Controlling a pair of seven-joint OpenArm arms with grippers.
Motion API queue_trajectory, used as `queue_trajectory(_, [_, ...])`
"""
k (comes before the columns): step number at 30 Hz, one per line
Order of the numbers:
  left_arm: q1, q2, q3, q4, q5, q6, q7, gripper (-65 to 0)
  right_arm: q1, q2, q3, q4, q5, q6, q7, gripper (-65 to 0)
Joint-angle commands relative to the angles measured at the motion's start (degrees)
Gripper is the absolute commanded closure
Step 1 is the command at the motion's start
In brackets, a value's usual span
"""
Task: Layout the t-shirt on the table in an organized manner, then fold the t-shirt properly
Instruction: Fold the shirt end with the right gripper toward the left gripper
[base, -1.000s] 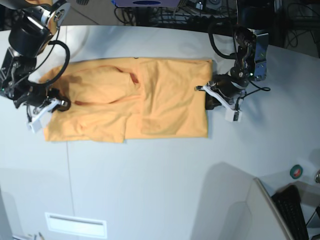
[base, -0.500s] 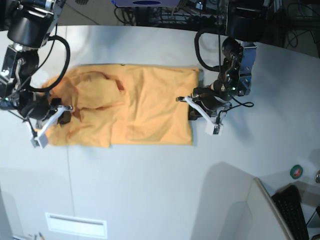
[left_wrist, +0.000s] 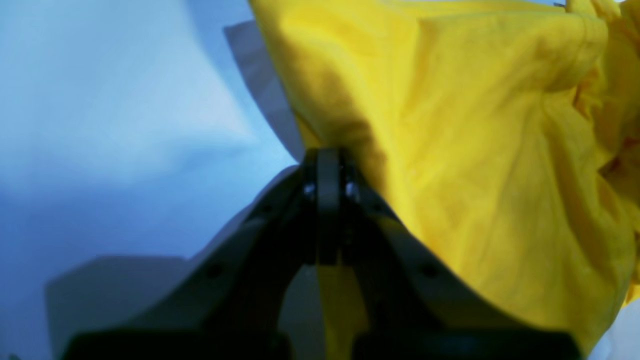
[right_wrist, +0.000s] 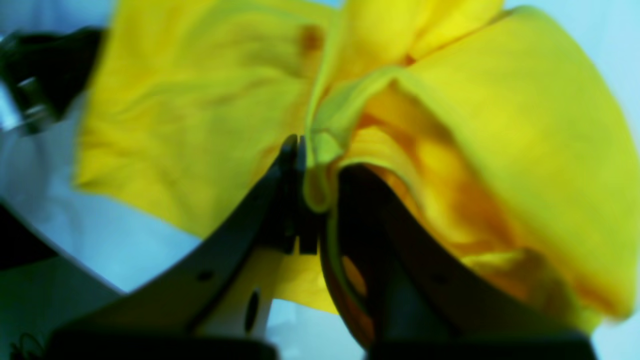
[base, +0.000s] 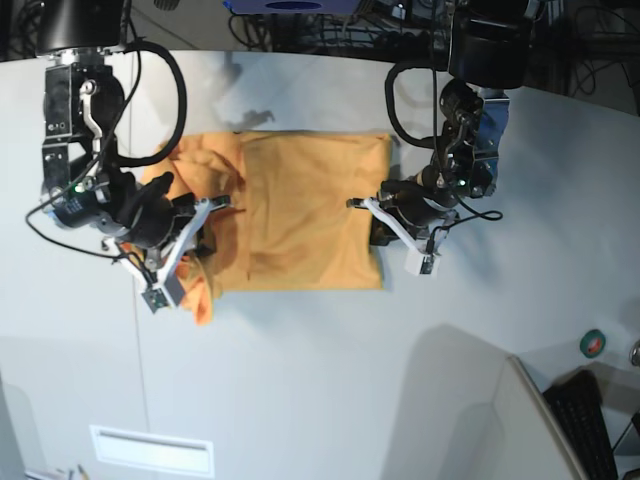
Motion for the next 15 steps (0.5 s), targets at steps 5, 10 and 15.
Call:
queue_trajectory(5, [-0.4, -0.2, -0.1, 0.9, -0.7, -0.5, -0.9, 0.0, 1.1, -0.5, -7.3, 1.5, 0.9, -2.7, 1.6, 0.0])
queue_trajectory(10, [-0.4, -0.2, 0.1, 0.9, -0.7, -0.5, -0.9, 0.0, 1.4, -3.9, -11.7, 1.3, 0.8, -5.8, 1.7, 0.0])
queue_trajectory(15, [0.3, -0.2, -0.1, 0.9, -0.7, -0.5, -0.9, 0.0, 2.5, -6.7, -14.8, -0.3, 0.7, -5.9, 1.8, 0.0])
